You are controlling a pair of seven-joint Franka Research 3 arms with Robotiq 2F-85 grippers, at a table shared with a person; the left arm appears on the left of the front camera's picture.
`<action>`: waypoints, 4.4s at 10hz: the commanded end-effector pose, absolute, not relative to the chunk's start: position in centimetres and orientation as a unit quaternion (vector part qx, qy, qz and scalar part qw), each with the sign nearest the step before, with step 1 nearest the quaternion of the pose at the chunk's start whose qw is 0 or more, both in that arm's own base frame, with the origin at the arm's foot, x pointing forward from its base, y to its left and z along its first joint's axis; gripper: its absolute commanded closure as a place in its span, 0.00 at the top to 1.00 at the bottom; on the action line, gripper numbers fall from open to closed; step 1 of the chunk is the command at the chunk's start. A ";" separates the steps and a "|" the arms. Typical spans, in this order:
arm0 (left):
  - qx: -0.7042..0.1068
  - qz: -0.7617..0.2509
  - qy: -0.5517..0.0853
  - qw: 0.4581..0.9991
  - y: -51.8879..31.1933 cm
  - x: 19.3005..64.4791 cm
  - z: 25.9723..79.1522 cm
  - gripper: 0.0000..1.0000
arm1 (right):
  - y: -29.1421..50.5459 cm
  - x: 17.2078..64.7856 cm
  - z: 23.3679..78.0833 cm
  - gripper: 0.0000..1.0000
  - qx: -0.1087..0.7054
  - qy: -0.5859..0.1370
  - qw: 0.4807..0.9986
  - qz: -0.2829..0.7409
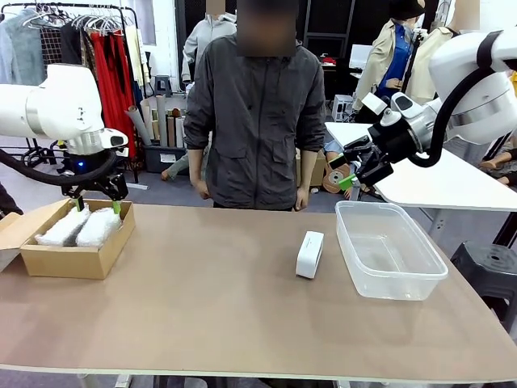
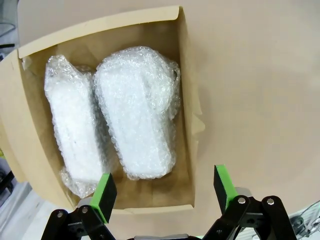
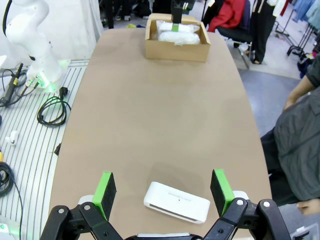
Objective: Separate and place wrapped and unwrapped clocks.
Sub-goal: Pick up the Digital clock indicated by the person.
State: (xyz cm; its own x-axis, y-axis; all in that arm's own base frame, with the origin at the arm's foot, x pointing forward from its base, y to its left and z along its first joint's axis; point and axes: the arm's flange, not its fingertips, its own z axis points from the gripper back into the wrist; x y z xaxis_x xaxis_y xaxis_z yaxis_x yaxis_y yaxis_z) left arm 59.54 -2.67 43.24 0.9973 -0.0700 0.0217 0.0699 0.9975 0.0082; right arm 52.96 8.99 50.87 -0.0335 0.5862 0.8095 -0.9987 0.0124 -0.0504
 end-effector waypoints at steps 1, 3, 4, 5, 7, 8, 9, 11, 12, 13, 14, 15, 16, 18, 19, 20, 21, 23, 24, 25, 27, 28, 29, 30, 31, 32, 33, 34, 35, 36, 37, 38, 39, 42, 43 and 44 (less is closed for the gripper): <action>0.001 -0.034 -0.011 0.999 -2.5 59.6 43.2 1.00 | 9.0 52.9 51.0 1.00 0.302 -0.337 0.624 0.637; 0.001 -0.034 -0.011 0.999 -2.5 59.6 43.2 1.00 | 9.0 52.9 51.0 1.00 0.302 -0.337 0.624 0.637; 0.004 -0.035 -0.010 0.999 -2.7 59.6 43.1 1.00 | 9.0 52.9 51.0 1.00 0.302 -0.337 0.624 0.637; -0.022 -0.100 -0.009 0.995 -3.9 58.9 43.6 1.00 | 9.0 52.9 51.0 1.00 0.302 -0.337 0.624 0.637; -0.011 -0.232 -0.022 0.972 -5.6 59.3 45.7 1.00 | 9.0 52.9 51.0 1.00 0.302 -0.337 0.624 0.637; -0.026 -0.282 -0.037 0.958 -6.9 58.9 46.0 1.00 | 9.0 52.9 51.0 1.00 0.302 -0.337 0.624 0.637; -0.032 -0.327 -0.037 0.944 -6.7 59.1 47.6 1.00 | 9.0 52.9 51.0 1.00 0.302 -0.337 0.624 0.637; -0.080 -0.420 -0.069 0.901 -7.6 58.6 50.9 1.00 | 9.0 52.9 51.0 1.00 0.302 -0.337 0.624 0.637; -0.109 -0.461 -0.082 0.877 -7.4 58.9 52.3 1.00 | 9.0 52.9 51.0 1.00 0.302 -0.337 0.624 0.637; -0.119 -0.482 -0.092 0.863 -7.4 58.8 53.2 1.00 | 9.0 52.9 51.0 1.00 0.302 -0.337 0.624 0.637; -0.139 -0.501 -0.104 0.848 -7.1 58.9 54.0 1.00 | 9.0 52.9 51.0 1.00 0.302 -0.337 0.624 0.637; -0.159 -0.523 -0.111 0.830 -6.9 59.1 54.8 1.00 | 9.0 52.9 51.0 1.00 0.302 -0.337 0.624 0.637; -0.171 -0.532 -0.124 0.820 -6.7 59.0 55.2 1.00 | 9.0 52.9 51.0 1.00 0.302 -0.337 0.624 0.637; -0.212 -0.560 -0.160 0.785 -5.6 60.0 56.4 1.00 | 9.0 52.9 51.0 1.00 0.302 -0.337 0.624 0.637; -0.226 -0.564 -0.177 0.775 -5.3 60.2 56.8 1.00 | 9.0 52.9 51.0 1.00 0.302 -0.337 0.624 0.637; -0.253 -0.582 -0.190 0.749 -4.8 60.6 57.3 1.00 | 9.0 52.9 51.0 1.00 0.302 -0.337 0.624 0.637; -0.264 -0.604 -0.217 0.720 -4.4 60.4 57.3 1.00 | 9.0 52.9 51.0 1.00 0.302 -0.337 0.624 0.637; -0.256 -0.640 -0.255 0.678 -4.0 59.6 57.4 1.00 | 9.0 52.9 51.0 1.00 0.302 -0.337 0.624 0.637; -0.245 -0.660 -0.266 0.659 -4.0 58.7 57.4 1.00 | 9.0 52.9 51.0 1.00 0.302 -0.337 0.624 0.637; -0.237 -0.675 -0.273 0.643 -3.6 58.1 57.3 1.00 | 9.0 52.9 51.0 1.00 0.302 -0.337 0.624 0.637; -0.218 -0.684 -0.299 0.629 -3.5 56.7 57.2 1.00 | 9.0 52.9 51.0 1.00 0.302 -0.337 0.624 0.637; -0.216 -0.687 -0.315 0.618 -3.4 56.4 57.3 1.00 | 9.0 52.9 51.0 1.00 0.302 -0.337 0.624 0.637; -0.224 -0.688 -0.332 0.605 -3.2 56.3 57.2 1.00 | 9.0 52.9 51.0 1.00 0.302 -0.337 0.624 0.637; -0.235 -0.683 -0.338 0.603 -2.8 56.2 57.1 1.00 | 9.0 52.9 51.0 1.00 0.302 -0.337 0.624 0.637; -0.239 -0.679 -0.333 0.609 -2.6 56.5 57.3 1.00 | 9.0 52.9 51.0 1.00 0.302 -0.337 0.624 0.637; -0.224 -0.686 -0.315 0.617 -3.2 57.1 57.9 1.00 | 9.0 52.9 51.0 1.00 0.302 -0.337 0.624 0.637; -0.224 -0.686 -0.315 0.617 -3.2 57.1 57.9 1.00 | 9.0 52.9 51.0 1.00 0.302 -0.337 0.624 0.637; -0.224 -0.686 -0.315 0.617 -3.2 57.1 57.9 1.00 | 9.0 52.9 51.0 1.00 0.302 -0.337 0.624 0.637; -0.224 -0.686 -0.315 0.617 -3.2 57.1 57.9 1.00 | 9.0 52.9 51.0 1.00 0.302 -0.337 0.624 0.637; -0.224 -0.686 -0.315 0.617 -3.2 57.1 57.9 1.00 | 9.0 52.9 51.0 1.00 0.302 -0.337 0.624 0.637; -0.224 -0.686 -0.315 0.617 -3.2 57.1 57.9 1.00 | 9.0 52.9 51.0 1.00 0.302 -0.337 0.624 0.637; -0.224 -0.686 -0.315 0.617 -3.2 57.1 57.9 1.00 | 9.0 52.9 51.0 1.00 0.302 -0.337 0.624 0.637; -0.224 -0.686 -0.315 0.617 -3.2 57.1 57.9 1.00 | 9.0 52.9 51.0 1.00 0.302 -0.337 0.624 0.637; -0.224 -0.686 -0.315 0.617 -3.2 57.1 57.9 1.00 | 9.0 52.9 51.0 1.00 0.302 -0.337 0.624 0.637; -0.224 -0.686 -0.315 0.617 -3.2 57.1 57.9 1.00 | 9.0 52.9 51.0 1.00 0.302 -0.337 0.624 0.637; -0.224 -0.686 -0.315 0.617 -3.2 57.1 57.9 1.00 | 9.0 52.9 51.0 1.00 0.302 -0.337 0.624 0.637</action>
